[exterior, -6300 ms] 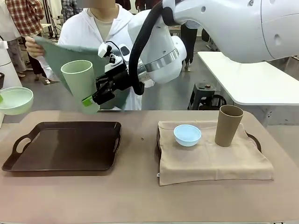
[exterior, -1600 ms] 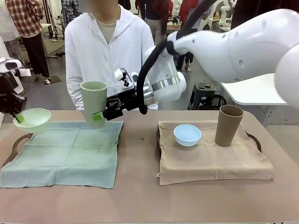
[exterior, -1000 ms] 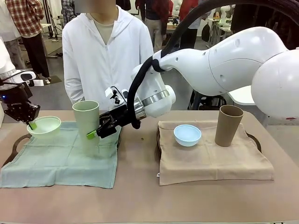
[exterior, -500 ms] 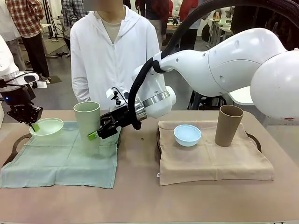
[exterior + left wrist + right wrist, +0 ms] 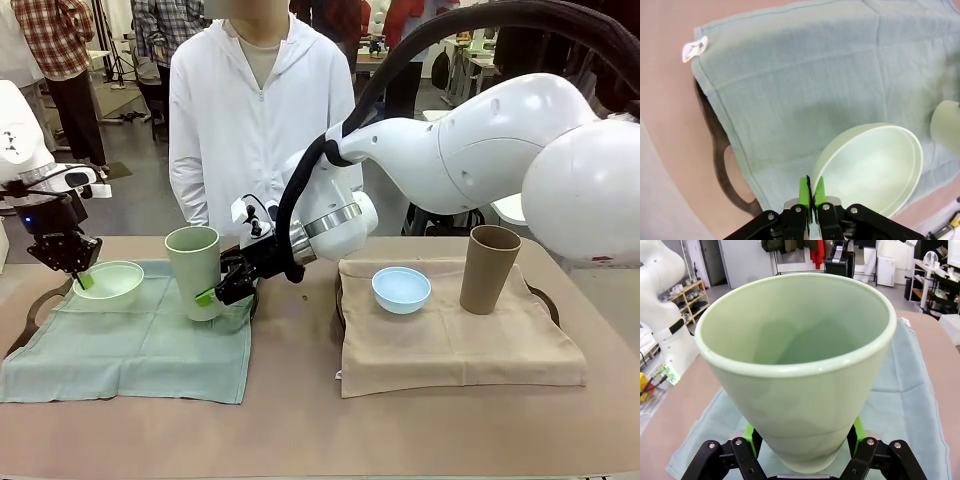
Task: Set up a tray with a mat and arrange the tableware.
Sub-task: Place the Picnic Bowl and Reusable plastic cup back onto the Handle tray in front of the human's position.
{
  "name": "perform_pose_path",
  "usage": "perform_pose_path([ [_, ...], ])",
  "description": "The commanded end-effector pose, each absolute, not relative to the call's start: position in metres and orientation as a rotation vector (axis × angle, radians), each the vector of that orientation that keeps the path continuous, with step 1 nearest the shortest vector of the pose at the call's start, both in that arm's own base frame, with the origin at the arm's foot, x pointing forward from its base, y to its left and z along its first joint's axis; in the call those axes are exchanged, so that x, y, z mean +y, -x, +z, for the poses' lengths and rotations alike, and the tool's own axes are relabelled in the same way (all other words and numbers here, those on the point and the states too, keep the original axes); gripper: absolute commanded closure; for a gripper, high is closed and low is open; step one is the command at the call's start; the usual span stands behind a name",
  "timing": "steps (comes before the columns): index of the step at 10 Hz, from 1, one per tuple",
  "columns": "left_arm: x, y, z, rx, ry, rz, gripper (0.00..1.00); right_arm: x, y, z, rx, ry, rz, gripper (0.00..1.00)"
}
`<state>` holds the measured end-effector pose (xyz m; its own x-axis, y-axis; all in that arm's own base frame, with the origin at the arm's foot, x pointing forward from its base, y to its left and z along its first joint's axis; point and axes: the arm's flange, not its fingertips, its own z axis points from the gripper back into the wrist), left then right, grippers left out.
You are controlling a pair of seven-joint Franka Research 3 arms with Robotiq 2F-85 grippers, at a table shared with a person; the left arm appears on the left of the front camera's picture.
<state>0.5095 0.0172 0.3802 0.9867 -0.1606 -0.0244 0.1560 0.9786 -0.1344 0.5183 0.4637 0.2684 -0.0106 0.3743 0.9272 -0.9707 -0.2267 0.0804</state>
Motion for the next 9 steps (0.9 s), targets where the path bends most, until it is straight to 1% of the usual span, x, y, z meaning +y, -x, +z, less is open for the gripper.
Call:
perform_pose_path([
  [1, 0.017, -0.518, 0.373, 0.019, 0.119, -0.190, 0.96, 0.470, -0.525, 0.260, -0.798, -1.064, 1.556, 0.19],
  [8, 0.013, -0.528, 0.350, 0.038, 0.102, -0.211, 0.96, 0.471, -0.531, 0.254, -0.787, -1.077, 1.544, 0.19],
  [9, 0.013, -0.528, 0.350, 0.044, 0.099, -0.212, 0.89, 0.471, -0.531, 0.254, -0.785, -1.075, 1.546, 0.19],
])
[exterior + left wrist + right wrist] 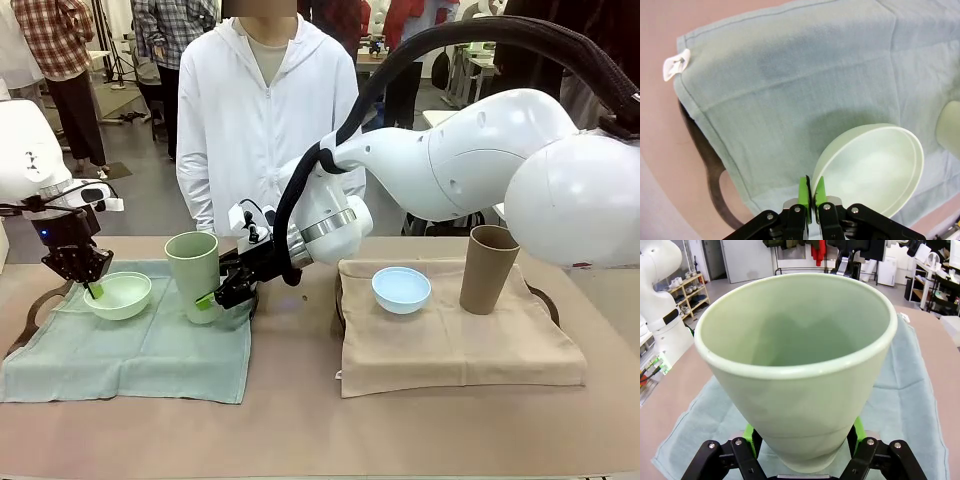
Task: Set up a tray with a mat and arrange the tableware.
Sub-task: Place the Picnic Bowl and Reusable plastic cup back onto the Handle tray in front of the human's position.
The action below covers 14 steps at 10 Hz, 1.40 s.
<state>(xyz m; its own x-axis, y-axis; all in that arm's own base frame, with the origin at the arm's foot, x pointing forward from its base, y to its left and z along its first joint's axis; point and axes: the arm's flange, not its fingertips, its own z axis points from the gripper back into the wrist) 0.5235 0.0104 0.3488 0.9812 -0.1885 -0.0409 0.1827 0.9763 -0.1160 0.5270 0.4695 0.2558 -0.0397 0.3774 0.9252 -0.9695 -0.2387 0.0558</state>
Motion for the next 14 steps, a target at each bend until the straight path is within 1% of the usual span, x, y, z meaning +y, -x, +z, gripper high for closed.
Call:
perform_pose_path([
  [1, 0.013, -0.529, 0.350, 0.052, 0.097, -0.207, 0.36, 0.469, -0.531, 0.254, -0.777, -1.086, 1.533, 0.00],
  [2, 0.014, -0.527, 0.352, 0.054, 0.097, -0.202, 0.29, 0.468, -0.529, 0.255, -0.761, -1.074, 1.534, 0.00],
  [3, 0.017, -0.525, 0.357, 0.051, 0.090, -0.208, 0.00, 0.464, -0.528, 0.258, -0.711, -1.053, 1.517, 0.00],
  [4, 0.021, -0.522, 0.363, 0.053, 0.087, -0.205, 0.09, 0.456, -0.525, 0.264, -0.643, -1.030, 1.502, 0.00],
  [5, 0.025, -0.518, 0.369, 0.050, 0.094, -0.208, 0.00, 0.449, -0.523, 0.272, -0.604, -0.998, 1.493, 0.00],
  [7, 0.032, -0.511, 0.377, 0.040, 0.114, -0.214, 0.00, 0.428, -0.521, 0.287, -0.573, -0.931, 1.450, 0.00],
  [8, 0.036, -0.508, 0.381, 0.041, 0.112, -0.218, 0.26, 0.417, -0.520, 0.297, -0.580, -0.907, 1.424, 0.00],
  [9, 0.041, -0.502, 0.390, 0.046, 0.103, -0.218, 0.17, 0.406, -0.513, 0.314, -0.541, -0.861, 1.378, 0.00],
  [10, 0.042, -0.496, 0.401, 0.042, 0.090, -0.228, 0.17, 0.392, -0.504, 0.333, -0.486, -0.782, 1.293, 0.00],
  [12, 0.029, -0.483, 0.434, 0.019, 0.042, -0.270, 0.17, 0.367, -0.481, 0.381, -0.351, -0.656, 1.045, 0.00],
  [14, -0.003, -0.469, 0.469, -0.033, -0.008, -0.313, 0.17, 0.337, -0.460, 0.429, -0.248, -0.598, 0.803, 0.00],
])
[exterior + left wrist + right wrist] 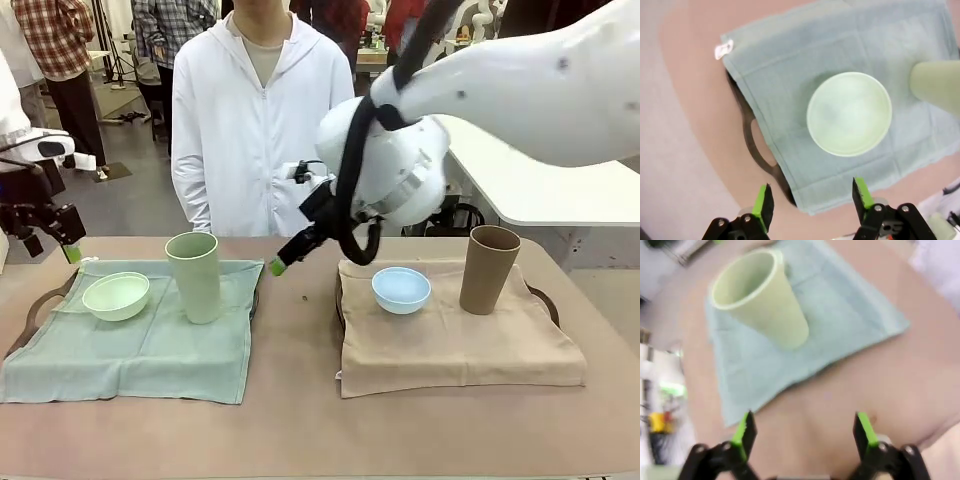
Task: Set up a tray with a mat and arrange the tableware.
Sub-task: Place the Picnic Bowl and Reusable plastic cup back onto the Handle tray in front of the human's position.
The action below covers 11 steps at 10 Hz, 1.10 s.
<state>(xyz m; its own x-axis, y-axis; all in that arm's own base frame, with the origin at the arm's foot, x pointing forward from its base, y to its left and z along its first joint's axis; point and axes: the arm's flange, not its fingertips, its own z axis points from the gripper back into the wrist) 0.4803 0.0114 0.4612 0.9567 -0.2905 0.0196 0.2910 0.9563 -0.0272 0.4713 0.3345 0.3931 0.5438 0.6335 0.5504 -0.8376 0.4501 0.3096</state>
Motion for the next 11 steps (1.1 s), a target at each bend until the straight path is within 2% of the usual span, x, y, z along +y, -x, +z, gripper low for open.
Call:
perform_pose_path([
  [1, -0.018, -0.464, 0.479, -0.038, -0.033, -0.315, 0.17, 0.330, -0.446, 0.452, -0.211, -0.540, 0.707, 0.00],
  [5, -0.039, -0.451, 0.493, -0.021, -0.125, -0.241, 0.17, 0.361, -0.409, 0.530, -0.008, -0.317, 0.478, 0.00],
  [6, -0.035, -0.449, 0.495, -0.019, -0.109, -0.231, 0.17, 0.370, -0.408, 0.536, 0.097, -0.232, 0.398, 0.00],
  [7, -0.041, -0.456, 0.496, -0.035, -0.090, -0.285, 0.17, 0.329, -0.400, 0.506, -0.116, -0.329, 0.516, 0.00],
  [11, -0.041, -0.456, 0.496, -0.035, -0.090, -0.285, 0.17, 0.329, -0.400, 0.506, -0.116, -0.329, 0.516, 0.00],
])
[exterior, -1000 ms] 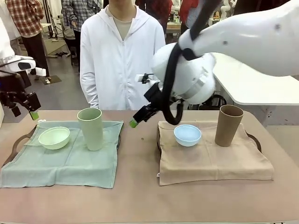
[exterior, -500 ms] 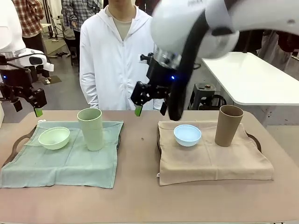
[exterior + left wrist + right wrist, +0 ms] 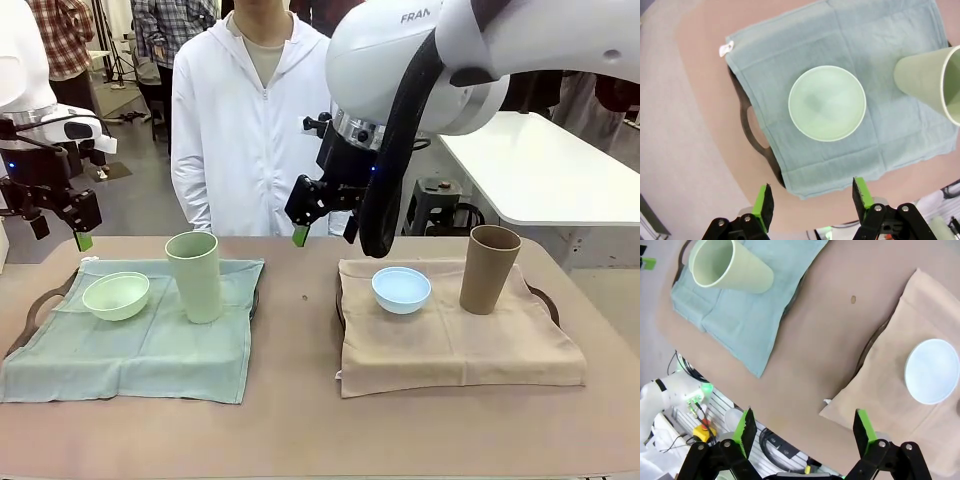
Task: Set up a tray with a mat and arrange the tableware.
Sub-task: Place the Picnic Bowl and Reusable plastic cup back onto the Handle tray in front of the human's position.
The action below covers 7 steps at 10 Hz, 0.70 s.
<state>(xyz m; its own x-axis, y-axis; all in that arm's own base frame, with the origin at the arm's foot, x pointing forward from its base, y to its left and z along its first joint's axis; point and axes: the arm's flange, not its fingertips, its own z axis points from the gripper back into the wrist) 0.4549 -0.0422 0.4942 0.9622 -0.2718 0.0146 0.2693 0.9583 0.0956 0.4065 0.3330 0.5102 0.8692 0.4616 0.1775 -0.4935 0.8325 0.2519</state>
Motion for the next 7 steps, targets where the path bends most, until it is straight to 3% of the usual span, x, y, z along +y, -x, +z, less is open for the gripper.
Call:
perform_pose_path([
  [1, -0.0414, -0.4558, 0.4956, -0.035, -0.090, -0.285, 0.17, 0.3290, -0.4003, 0.5057, -0.116, -0.329, 0.516, 0.00],
  [7, -0.0414, -0.4558, 0.4956, -0.035, -0.090, -0.285, 0.17, 0.3290, -0.4003, 0.5057, -0.116, -0.329, 0.516, 0.00],
])
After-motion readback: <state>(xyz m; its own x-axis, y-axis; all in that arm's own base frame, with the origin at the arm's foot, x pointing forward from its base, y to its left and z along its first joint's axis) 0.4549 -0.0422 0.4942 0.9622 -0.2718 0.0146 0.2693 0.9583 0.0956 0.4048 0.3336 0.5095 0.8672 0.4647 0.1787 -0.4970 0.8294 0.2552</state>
